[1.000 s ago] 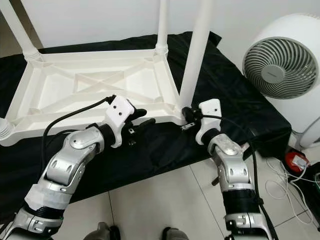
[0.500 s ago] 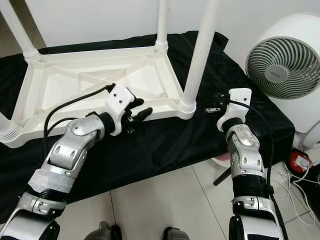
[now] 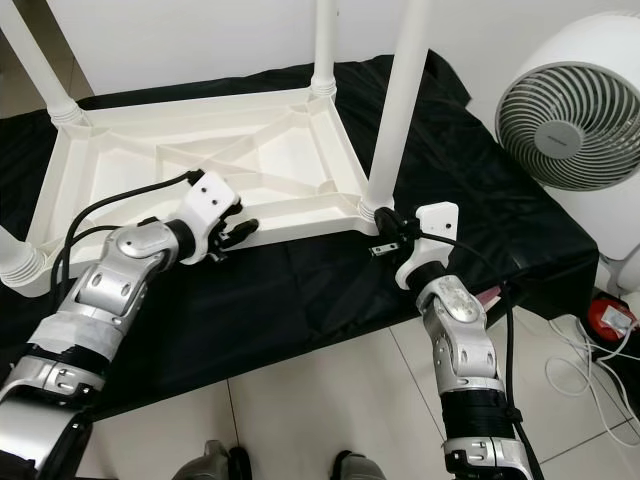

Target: Building children table

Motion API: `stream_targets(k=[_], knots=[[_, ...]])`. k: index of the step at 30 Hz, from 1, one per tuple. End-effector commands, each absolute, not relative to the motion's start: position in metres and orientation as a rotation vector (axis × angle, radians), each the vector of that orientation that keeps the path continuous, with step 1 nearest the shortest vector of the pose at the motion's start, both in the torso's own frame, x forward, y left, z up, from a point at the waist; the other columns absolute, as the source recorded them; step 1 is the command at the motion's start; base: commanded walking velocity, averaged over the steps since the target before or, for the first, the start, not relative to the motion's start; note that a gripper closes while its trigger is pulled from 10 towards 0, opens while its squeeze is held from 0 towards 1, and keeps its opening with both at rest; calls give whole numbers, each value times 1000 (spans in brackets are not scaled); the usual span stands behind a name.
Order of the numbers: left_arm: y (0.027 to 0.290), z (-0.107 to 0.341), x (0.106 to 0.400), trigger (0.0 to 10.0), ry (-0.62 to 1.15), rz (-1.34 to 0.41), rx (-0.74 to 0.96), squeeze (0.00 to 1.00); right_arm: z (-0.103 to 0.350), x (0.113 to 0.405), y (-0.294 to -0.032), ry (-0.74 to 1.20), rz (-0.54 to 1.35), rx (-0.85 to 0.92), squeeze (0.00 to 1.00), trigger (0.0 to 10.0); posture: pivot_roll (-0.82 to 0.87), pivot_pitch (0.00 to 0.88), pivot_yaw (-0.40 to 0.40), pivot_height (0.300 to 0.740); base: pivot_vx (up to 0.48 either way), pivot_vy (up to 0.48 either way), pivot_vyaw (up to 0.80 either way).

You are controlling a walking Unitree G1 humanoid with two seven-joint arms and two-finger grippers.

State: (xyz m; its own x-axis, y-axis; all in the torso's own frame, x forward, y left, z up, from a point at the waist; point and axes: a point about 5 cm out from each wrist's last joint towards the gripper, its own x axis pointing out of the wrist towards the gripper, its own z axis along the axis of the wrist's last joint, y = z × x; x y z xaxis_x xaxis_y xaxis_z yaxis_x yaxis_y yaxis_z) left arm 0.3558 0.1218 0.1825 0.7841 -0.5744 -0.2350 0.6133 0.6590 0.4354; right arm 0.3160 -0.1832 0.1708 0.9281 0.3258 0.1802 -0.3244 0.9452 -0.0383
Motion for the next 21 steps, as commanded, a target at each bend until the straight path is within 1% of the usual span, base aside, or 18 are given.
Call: stream_targets(k=[1,2,4,6,10,11,15,17,21], knots=[[136,178,360,10000,77,-528,541,0,170,315,-186,-176,331,-9,0,10000,-83,136,71,740,0,0,0],[142,175,360,10000,94,-524,556,0,171,314,-187,-175,328,-10,0,10000,-83,136,71,740,0,0,0],[142,175,360,10000,94,-524,556,0,171,314,-187,-175,328,-10,0,10000,-83,136,71,740,0,0,0],[151,171,360,10000,120,-531,571,0,171,314,-188,-172,327,-17,0,10000,-81,137,70,740,0,0,0],[155,168,358,10000,132,-555,581,0,171,315,-189,-167,326,-24,0,10000,-76,132,63,740,0,0,0],[157,167,356,10000,132,-585,570,0,171,315,-190,-164,325,-28,0,10000,-76,132,63,740,0,0,0],[160,170,355,10000,125,-598,523,0,171,316,-190,-163,323,-31,0,10000,-77,125,62,740,0,0,0],[162,174,354,10000,108,-621,465,0,171,316,-191,-163,321,-34,0,10000,-76,122,63,740,0,0,0],[163,174,351,10000,105,-653,464,0,171,316,-189,-161,324,-36,0,10000,-76,122,63,740,0,0,0]])
